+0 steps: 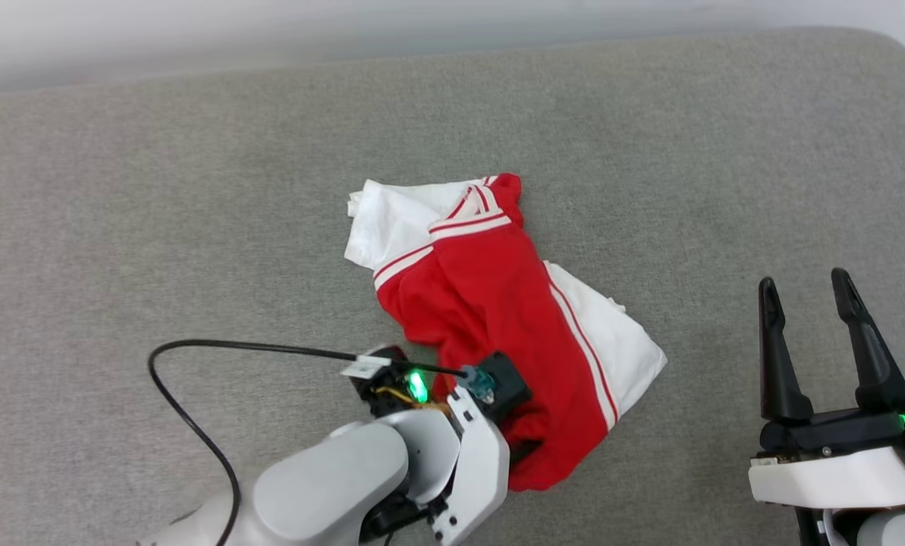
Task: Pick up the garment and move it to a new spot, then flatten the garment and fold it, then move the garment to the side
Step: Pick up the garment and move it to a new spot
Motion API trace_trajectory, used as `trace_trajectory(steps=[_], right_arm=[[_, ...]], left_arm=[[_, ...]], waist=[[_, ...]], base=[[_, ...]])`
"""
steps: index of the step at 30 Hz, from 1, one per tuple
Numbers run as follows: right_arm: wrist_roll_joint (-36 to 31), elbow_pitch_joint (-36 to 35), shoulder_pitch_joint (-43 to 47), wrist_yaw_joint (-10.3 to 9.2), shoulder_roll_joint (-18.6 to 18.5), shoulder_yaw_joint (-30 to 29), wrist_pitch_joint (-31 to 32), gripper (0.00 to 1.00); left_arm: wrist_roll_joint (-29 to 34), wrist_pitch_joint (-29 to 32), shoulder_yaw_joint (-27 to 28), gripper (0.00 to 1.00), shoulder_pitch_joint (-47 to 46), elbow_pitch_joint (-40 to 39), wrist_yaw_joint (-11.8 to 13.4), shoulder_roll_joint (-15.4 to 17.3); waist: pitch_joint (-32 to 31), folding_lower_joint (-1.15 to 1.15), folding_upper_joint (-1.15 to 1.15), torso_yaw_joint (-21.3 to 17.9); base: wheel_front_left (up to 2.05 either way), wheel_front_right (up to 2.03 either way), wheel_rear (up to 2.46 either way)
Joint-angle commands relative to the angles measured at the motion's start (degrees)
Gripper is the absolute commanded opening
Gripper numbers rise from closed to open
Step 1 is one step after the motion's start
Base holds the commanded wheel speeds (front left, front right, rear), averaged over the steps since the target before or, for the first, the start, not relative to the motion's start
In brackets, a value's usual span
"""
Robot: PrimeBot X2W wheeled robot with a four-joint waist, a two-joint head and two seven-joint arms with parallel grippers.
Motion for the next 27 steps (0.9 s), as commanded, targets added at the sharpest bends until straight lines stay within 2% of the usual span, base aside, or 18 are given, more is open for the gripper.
trace_trajectory(steps=[1, 6, 10, 11, 16, 21, 27], right_arm=[[-0.18, 0.20, 0.49, -0.04, 0.05, -0.05, -0.12, 1.00], [0.23, 0.93, 2.43, -0.04, 0.05, -0.54, -0.12, 1.00], [0.26, 1.38, 3.70, -0.04, 0.06, -0.92, -0.12, 1.00], [0.26, 1.38, 3.70, -0.04, 0.06, -0.92, -0.12, 1.00], [-0.01, 1.73, 4.38, -0.04, 0.05, -1.34, -0.12, 1.00], [-0.23, 2.16, 4.82, -0.04, 0.05, -2.03, -0.12, 1.00], [0.41, 2.47, 5.40, -0.04, 0.06, -2.92, -0.12, 1.00]], left_arm=[[1.31, -3.23, 1.16, 1.00, -1.18, -0.09, 0.54, -0.59], [4.89, -12.56, 4.02, 1.00, -1.33, -1.04, 4.63, -0.91], [6.08, -19.07, 7.22, 1.00, -0.17, -2.50, 8.95, -0.43], [6.08, -19.07, 7.22, 1.00, -0.17, -2.50, 8.95, -0.43], [7.51, -27.61, 12.43, 1.00, 1.82, -2.87, 16.46, 0.71], [8.70, -30.75, 19.16, 1.00, 5.75, -3.84, 24.29, 2.23], [13.48, -30.98, 30.44, 1.00, 14.31, -10.25, 30.37, 3.53]], waist=[[-1.08, 0.00, 0.00, 0.75], [-3.81, 0.00, 0.00, 2.46], [-5.67, 0.00, 0.00, 3.94], [-5.67, 0.00, 0.00, 3.94], [-7.25, 0.00, 0.00, 5.59], [-8.34, 0.00, 0.00, 6.79], [-9.15, 0.00, 0.00, 7.71]], base=[[0.00, 0.00, 0.00], [0.00, 0.00, 0.00], [0.00, 0.00, 0.00], [0.00, 0.00, 0.00], [0.00, 0.00, 0.00], [0.00, 0.00, 0.00], [0.00, 0.00, 0.00]])
